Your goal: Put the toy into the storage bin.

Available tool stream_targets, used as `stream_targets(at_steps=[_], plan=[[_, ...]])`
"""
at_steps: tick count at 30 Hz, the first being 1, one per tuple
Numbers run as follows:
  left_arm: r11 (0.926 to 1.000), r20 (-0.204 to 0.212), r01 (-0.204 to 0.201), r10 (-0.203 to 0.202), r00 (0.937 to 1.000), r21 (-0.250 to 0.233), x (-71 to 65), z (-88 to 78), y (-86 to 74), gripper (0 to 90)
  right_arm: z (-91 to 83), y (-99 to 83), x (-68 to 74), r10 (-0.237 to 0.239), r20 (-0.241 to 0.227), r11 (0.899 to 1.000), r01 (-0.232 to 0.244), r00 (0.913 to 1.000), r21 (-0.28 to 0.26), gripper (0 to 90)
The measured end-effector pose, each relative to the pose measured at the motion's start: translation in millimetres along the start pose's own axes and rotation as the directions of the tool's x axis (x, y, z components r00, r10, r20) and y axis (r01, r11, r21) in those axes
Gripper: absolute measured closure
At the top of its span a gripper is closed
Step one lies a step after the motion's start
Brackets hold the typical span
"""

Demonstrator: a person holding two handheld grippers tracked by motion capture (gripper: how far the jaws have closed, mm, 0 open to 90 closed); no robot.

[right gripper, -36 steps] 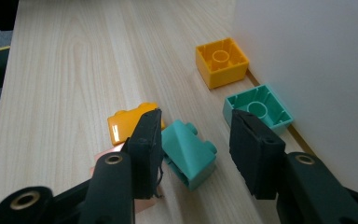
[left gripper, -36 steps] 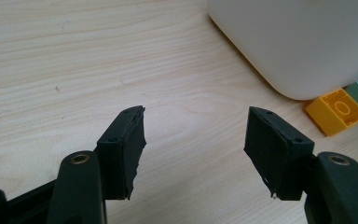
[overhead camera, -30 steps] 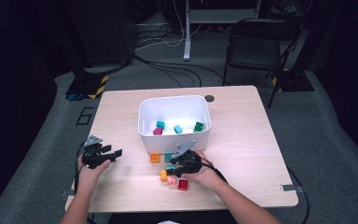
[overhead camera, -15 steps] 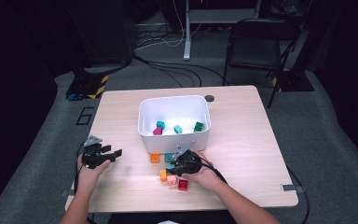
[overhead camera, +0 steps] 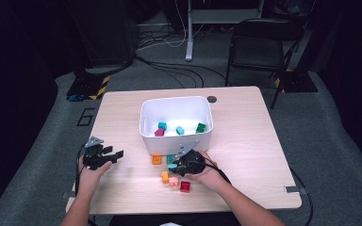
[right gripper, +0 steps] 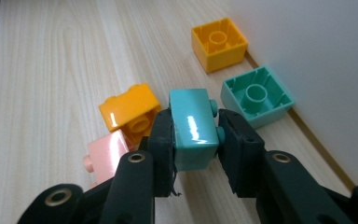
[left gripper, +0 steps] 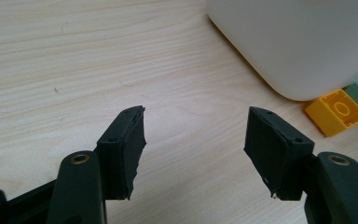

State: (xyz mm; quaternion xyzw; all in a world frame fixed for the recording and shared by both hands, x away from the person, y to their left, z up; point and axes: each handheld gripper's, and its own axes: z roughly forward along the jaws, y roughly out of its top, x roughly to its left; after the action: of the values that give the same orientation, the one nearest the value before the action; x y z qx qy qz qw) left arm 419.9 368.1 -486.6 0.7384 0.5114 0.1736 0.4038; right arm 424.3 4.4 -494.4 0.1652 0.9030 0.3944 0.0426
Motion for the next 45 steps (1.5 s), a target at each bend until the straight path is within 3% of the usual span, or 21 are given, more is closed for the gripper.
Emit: stream_targets(at_steps=[21, 45], plan=[[1.0000, 0.008, -0.002, 0.002, 1.0000, 0.002, -0.9, 3.2, 1.7, 37.5, -24.5, 18.1, 3.6, -0.002, -0.002, 1.000, 0.002, 1.0000, 0.008, 66.9], [0.9999, 0.013, -0.010, 0.010, 0.9999, 0.009, -1.9, 4.5, 3.1, 37.6, -89.8, 65.3, -0.4, -0.034, 0.008, 0.997, 0.034, 0.9994, -0.062, 67.0]])
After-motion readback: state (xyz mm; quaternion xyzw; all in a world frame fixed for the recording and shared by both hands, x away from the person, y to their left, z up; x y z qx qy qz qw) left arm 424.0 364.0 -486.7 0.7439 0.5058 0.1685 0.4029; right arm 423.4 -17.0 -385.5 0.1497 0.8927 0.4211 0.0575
